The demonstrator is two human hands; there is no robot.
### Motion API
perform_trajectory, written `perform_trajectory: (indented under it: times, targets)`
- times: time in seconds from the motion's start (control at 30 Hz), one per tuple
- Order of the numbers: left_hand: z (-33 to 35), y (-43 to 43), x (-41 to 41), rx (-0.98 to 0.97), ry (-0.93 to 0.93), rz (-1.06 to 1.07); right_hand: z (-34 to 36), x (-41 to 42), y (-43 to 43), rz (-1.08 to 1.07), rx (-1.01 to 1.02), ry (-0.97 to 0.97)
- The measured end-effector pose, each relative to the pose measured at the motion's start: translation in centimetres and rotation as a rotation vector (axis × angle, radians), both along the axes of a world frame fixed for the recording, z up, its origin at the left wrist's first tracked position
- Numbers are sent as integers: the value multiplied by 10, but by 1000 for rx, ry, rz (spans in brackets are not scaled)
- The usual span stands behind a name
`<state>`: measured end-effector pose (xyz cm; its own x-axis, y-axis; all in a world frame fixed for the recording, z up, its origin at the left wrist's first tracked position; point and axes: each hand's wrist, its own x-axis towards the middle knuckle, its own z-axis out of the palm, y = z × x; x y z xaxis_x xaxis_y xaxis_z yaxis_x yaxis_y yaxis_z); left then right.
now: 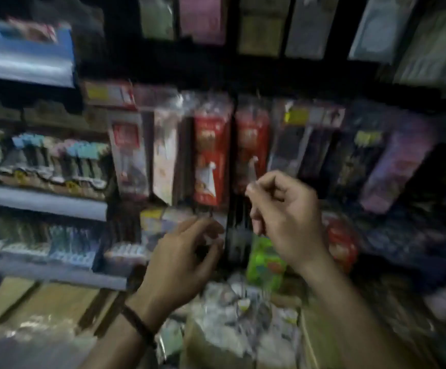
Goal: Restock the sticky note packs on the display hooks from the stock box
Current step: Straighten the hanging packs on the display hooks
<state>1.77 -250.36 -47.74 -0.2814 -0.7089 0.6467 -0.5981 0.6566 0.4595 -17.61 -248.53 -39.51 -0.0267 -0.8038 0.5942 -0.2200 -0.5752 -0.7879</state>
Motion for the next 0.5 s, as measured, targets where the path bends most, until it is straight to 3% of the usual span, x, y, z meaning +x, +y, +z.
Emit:
perform_trajectory:
  times: [0.13,0.23,0.4,0.5]
  targets:
    - [-117,16,-24,313,-134,-76,-117,-47,31,-53,278,45]
    - [-187,17,-33,495,-297,-138,-208,-87,41,-223,522,84]
    - [-269,-13,-54,674,-597,-181,-333,-138,38,-447,826,217]
    - [-298,-29,-72,739,-652,-199,-391,-157,22,-464,982,316]
